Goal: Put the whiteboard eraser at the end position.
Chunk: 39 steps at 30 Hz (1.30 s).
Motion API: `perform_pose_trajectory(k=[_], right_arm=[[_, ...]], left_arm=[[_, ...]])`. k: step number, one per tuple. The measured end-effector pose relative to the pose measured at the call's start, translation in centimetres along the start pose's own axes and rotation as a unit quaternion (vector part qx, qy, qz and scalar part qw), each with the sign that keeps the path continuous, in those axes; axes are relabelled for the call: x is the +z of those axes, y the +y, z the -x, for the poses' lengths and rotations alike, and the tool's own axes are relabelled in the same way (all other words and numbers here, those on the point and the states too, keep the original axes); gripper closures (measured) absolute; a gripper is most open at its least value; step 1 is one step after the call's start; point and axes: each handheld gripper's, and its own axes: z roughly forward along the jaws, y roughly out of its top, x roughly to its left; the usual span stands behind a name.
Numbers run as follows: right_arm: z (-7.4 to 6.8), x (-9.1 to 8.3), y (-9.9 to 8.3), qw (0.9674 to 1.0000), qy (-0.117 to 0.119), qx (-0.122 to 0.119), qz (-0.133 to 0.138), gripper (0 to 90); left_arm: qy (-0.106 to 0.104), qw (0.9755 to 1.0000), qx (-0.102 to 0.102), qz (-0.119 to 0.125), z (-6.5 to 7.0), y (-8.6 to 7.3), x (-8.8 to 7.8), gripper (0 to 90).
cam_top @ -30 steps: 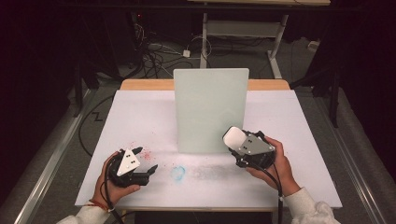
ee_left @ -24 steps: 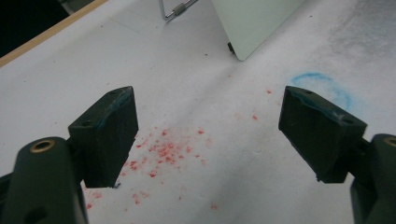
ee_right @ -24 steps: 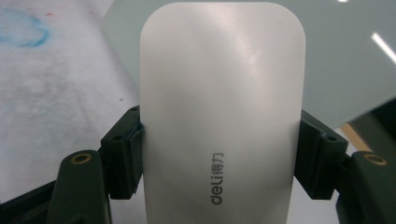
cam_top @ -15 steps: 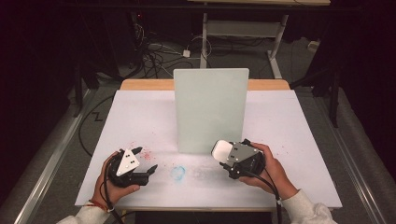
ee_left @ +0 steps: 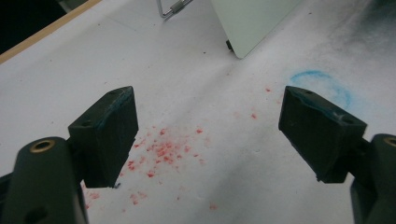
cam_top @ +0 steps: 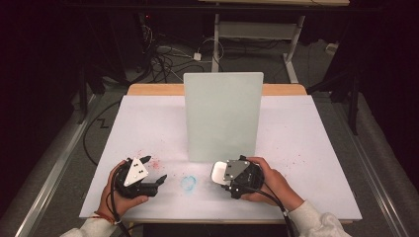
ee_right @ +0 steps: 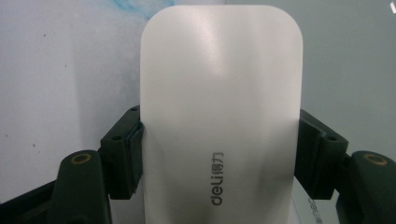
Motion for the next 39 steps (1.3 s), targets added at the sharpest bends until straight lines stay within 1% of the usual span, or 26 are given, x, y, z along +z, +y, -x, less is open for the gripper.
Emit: perform_pose_trajectory(k=[2,4,6,10,15,17,18,19,21,22,24,27,36,37,38,39], right_arm=[[-0.1,0.4,0.4,0.9999,0.008,-0.007,0.001,30.7],[-0.3,0.8,0.7,0.9999,0.015,-0.005,0.003,30.7],[-0.4,1.2,1.0,0.9997,0.022,-0.012,0.002,30.7],[-0.6,1.9,1.2,0.9995,0.029,-0.011,0.0,30.6],[-0.6,2.7,1.2,0.9987,0.049,-0.012,0.0,30.6],[-0.8,3.0,1.3,0.9986,0.052,-0.01,-0.001,30.6],[-0.8,3.1,1.3,0.9985,0.052,-0.014,-0.003,30.5],[-0.9,3.2,1.3,0.9985,0.053,-0.011,-0.004,30.5],[-0.9,3.3,1.3,0.9985,0.053,-0.013,-0.002,30.0],[-0.9,3.3,1.4,0.9986,0.053,-0.005,0.003,30.0],[-0.8,3.2,1.3,0.9985,0.055,-0.001,0.009,29.7],[-0.7,3.0,1.2,0.9985,0.051,0.006,0.015,29.0],[-0.3,1.7,1.3,0.9971,0.045,0.022,0.056,27.5],[-0.2,1.5,1.3,0.997,0.044,0.023,0.06,29.1],[-0.2,1.3,1.3,0.9972,0.031,0.024,0.063,30.9],[-0.1,1.2,1.2,0.9973,0.022,0.026,0.065,29.7]], left_arm=[[-0.001,1.0,0.0,0.0,0.0,0.0,0.0,19.3],[0.0,1.0,0.001,0.0,0.0,0.0,0.0,19.3],[-0.001,1.0,0.0,0.0,0.0,0.0,0.0,19.3],[-0.001,1.0,0.001,-0.001,0.0,0.0,0.0,19.3],[-0.002,1.0,0.001,-0.002,0.0,0.0,0.0,19.3],[-0.002,1.0,0.001,-0.001,0.0,0.0,0.0,19.3],[-0.002,1.0,0.0,-0.001,0.0,0.0,0.0,19.3],[-0.002,1.0,0.0,-0.001,0.0,0.0,0.0,19.3],[-0.002,1.0,0.0,-0.001,0.0,0.0,0.0,19.3],[-0.002,1.0,0.0,-0.001,0.0,0.0,0.0,19.3],[-0.002,1.0,0.0,-0.001,0.0,0.0,0.0,19.3],[-0.003,1.0,0.0,-0.001,0.0,0.0,0.0,19.3],[-0.003,1.0,0.0,-0.001,0.0,0.0,0.1,19.3],[-0.002,1.0,0.0,-0.001,0.0,0.0,0.0,19.3],[-0.003,1.0,0.0,-0.001,0.0,0.0,0.0,19.3],[-0.002,1.0,0.0,-0.001,0.0,0.0,0.0,19.3]])
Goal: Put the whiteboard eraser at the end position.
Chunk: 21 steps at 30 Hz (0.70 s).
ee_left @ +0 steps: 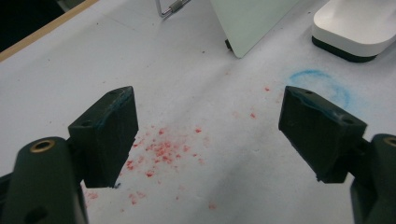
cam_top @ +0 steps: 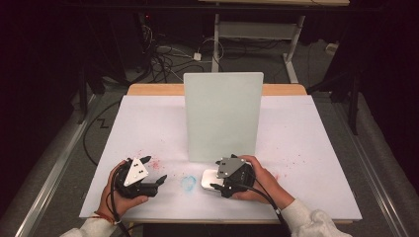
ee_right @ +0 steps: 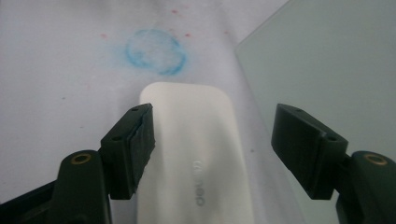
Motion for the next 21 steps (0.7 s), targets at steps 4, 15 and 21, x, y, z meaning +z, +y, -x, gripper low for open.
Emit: perform_pose_trajectory(k=[4,15,21], right_arm=[[0.8,-0.9,-0.1,0.9994,-0.022,0.018,0.02,29.8],[2.1,-2.9,-0.7,0.9936,-0.089,0.048,0.051,26.6],[2.6,-3.7,-1.2,0.9898,-0.116,0.058,0.058,22.4]], left_arm=[[0.0,1.0,0.001,-0.001,0.0,0.0,0.0,19.3],[-0.001,1.0,0.001,-0.002,0.0,0.0,0.1,19.3],[-0.002,1.0,0.002,-0.003,0.1,0.0,0.1,19.3]])
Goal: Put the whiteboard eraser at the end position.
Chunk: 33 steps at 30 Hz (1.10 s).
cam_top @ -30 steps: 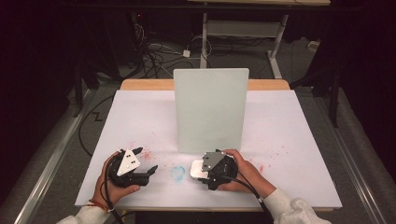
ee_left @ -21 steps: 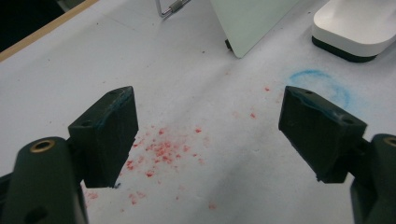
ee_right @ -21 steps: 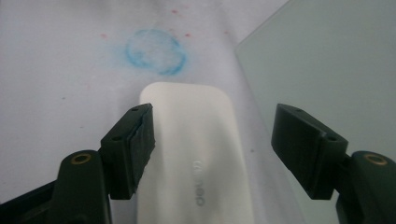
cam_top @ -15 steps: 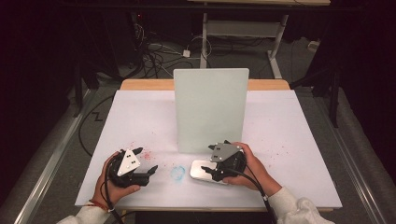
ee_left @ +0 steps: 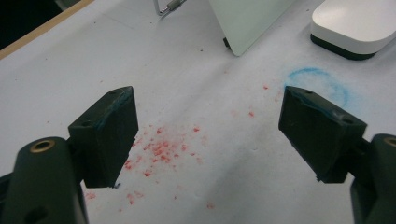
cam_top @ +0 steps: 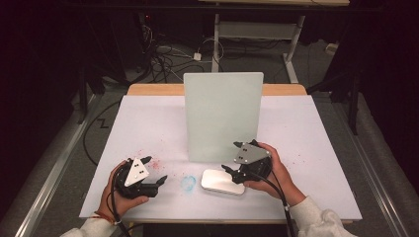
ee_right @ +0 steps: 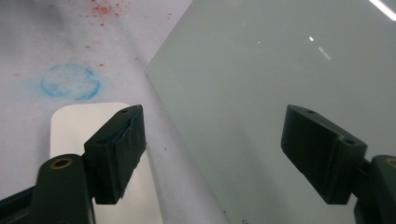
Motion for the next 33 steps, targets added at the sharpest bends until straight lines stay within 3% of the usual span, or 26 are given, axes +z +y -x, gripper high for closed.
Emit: perform_pose_trajectory(k=[14,26,33], right_arm=[[1.5,-1.8,-0.9,0.9973,-0.065,0.033,0.013,19.8],[3.0,-3.6,-2.6,0.9927,-0.103,0.057,0.023,19.9],[3.5,-4.4,-3.6,0.9911,-0.114,0.065,0.02,20.2]], left_arm=[[0.0,1.0,0.0,-0.001,0.0,0.0,0.0,19.3],[0.0,1.0,0.0,-0.001,0.0,-0.1,0.0,19.3],[-0.001,1.0,0.001,-0.002,0.0,0.0,0.0,19.3]])
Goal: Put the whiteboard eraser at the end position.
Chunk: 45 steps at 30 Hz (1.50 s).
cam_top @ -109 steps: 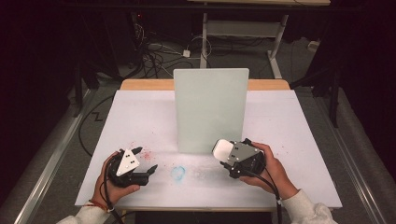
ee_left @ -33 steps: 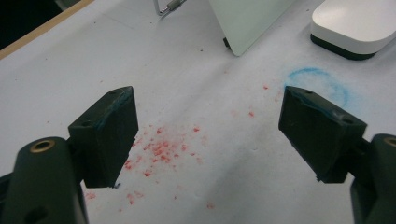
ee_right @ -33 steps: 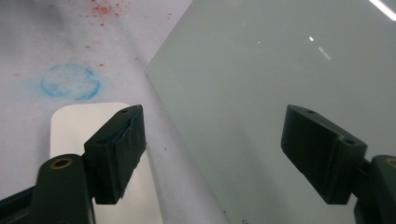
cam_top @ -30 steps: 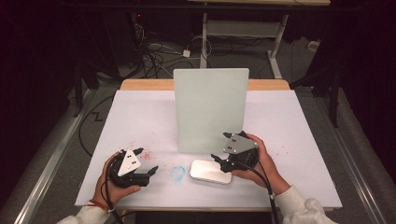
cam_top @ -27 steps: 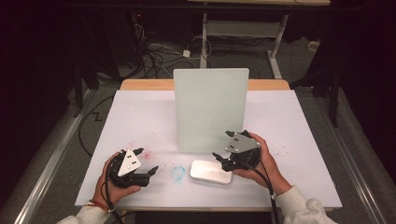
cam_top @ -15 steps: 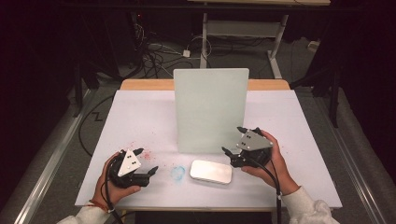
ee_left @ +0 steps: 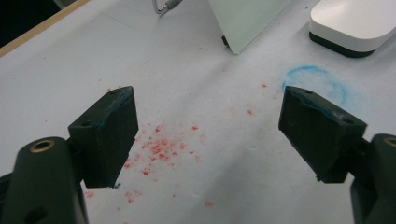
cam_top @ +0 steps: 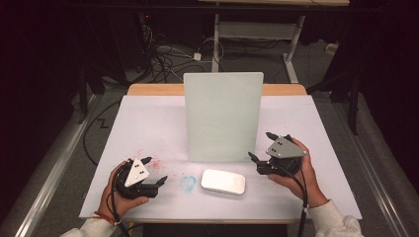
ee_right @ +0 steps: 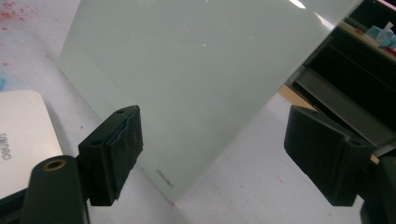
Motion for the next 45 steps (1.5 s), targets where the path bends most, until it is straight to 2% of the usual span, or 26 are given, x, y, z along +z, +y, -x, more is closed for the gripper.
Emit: perform_pose_trajectory(k=[10,17,26,32,37,45], right_arm=[[0.7,-0.9,-1.2,0.9998,-0.019,0.004,-0.003,20.2],[0.9,-1.4,-2.2,0.9997,-0.025,0.006,-0.006,20.2],[1.3,-2.2,-3.6,0.9993,-0.031,0.021,-0.009,20.2],[1.4,-2.7,-4.7,0.9991,-0.036,0.019,-0.01,19.8],[1.5,-3.0,-5.7,0.999,-0.034,0.028,-0.01,18.4],[1.8,-3.4,-7.6,0.9979,-0.042,0.043,-0.025,17.5]], left_arm=[[0.0,1.0,0.0,-0.001,0.0,0.0,0.0,19.3],[-0.001,1.0,-0.002,0.001,-0.1,0.0,0.0,19.3],[-0.005,1.0,0.0,0.001,-0.1,0.2,0.3,19.3],[-0.009,1.0,0.002,0.001,-0.1,0.4,0.7,19.3],[-0.011,0.9999,0.001,0.0,-0.1,0.4,0.8,19.3],[-0.013,0.9999,-0.001,-0.001,-0.1,0.4,1.0,19.3]])
